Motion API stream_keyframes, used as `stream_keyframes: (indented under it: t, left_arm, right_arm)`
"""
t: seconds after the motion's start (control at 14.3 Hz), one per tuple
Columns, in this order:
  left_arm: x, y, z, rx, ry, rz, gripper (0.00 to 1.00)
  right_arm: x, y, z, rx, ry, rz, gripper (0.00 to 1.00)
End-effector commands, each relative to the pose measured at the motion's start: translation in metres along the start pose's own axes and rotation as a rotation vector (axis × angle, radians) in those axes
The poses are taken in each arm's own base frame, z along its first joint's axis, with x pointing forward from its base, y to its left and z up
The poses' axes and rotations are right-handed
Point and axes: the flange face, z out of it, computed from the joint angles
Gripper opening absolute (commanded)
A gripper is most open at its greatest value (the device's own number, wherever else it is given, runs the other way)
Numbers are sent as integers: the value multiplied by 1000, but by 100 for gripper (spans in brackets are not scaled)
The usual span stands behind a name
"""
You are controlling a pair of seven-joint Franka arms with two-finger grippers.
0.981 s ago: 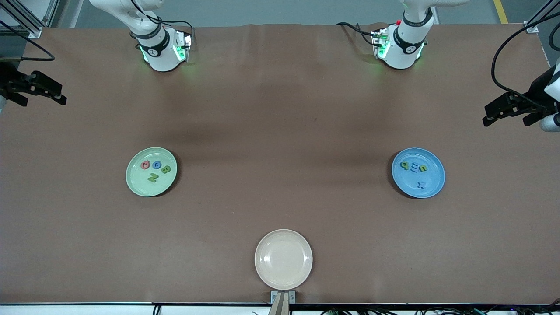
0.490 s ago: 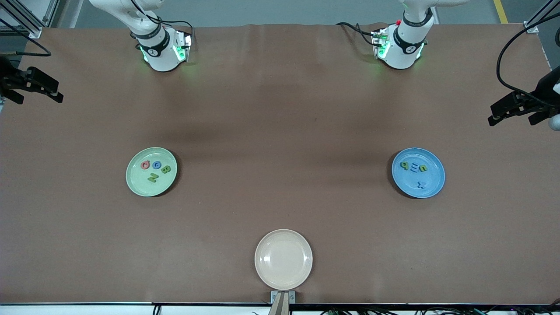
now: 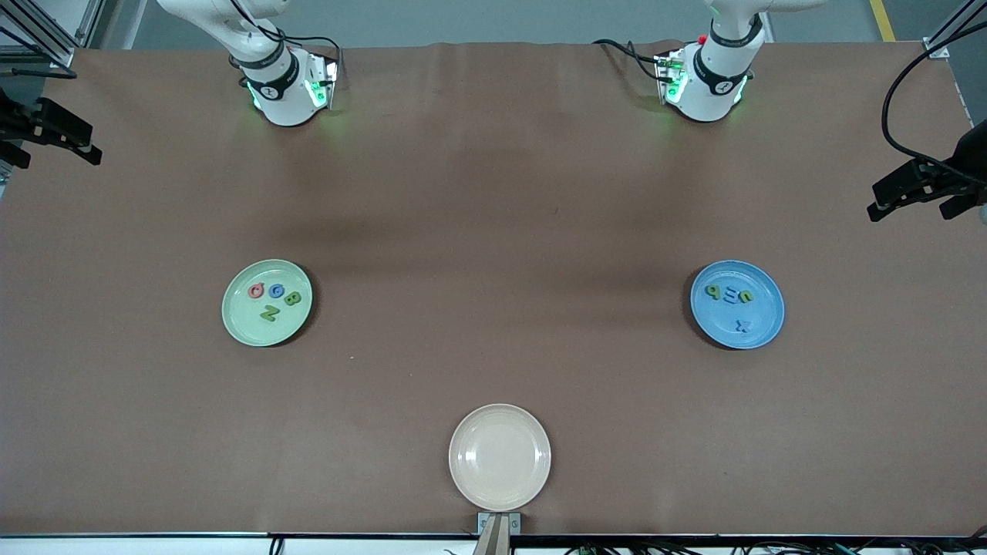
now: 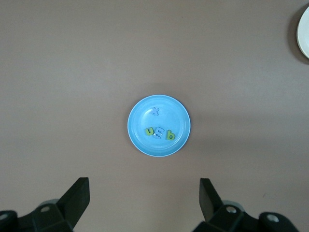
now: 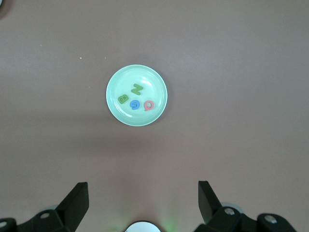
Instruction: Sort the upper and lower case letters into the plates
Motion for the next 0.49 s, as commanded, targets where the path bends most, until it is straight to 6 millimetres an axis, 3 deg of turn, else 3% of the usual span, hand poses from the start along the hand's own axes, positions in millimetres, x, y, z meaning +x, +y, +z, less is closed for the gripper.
stream_keyframes:
  t: [0.0,0.42]
  left_arm:
    - [-6,-1,-12,-18,12,6,100]
    - [-5,0,-9,-15,12,11,100]
  right_arm:
    - [-7,8,-3,19,-6,5,100]
    - [-7,4,-3,20,-4,0,100]
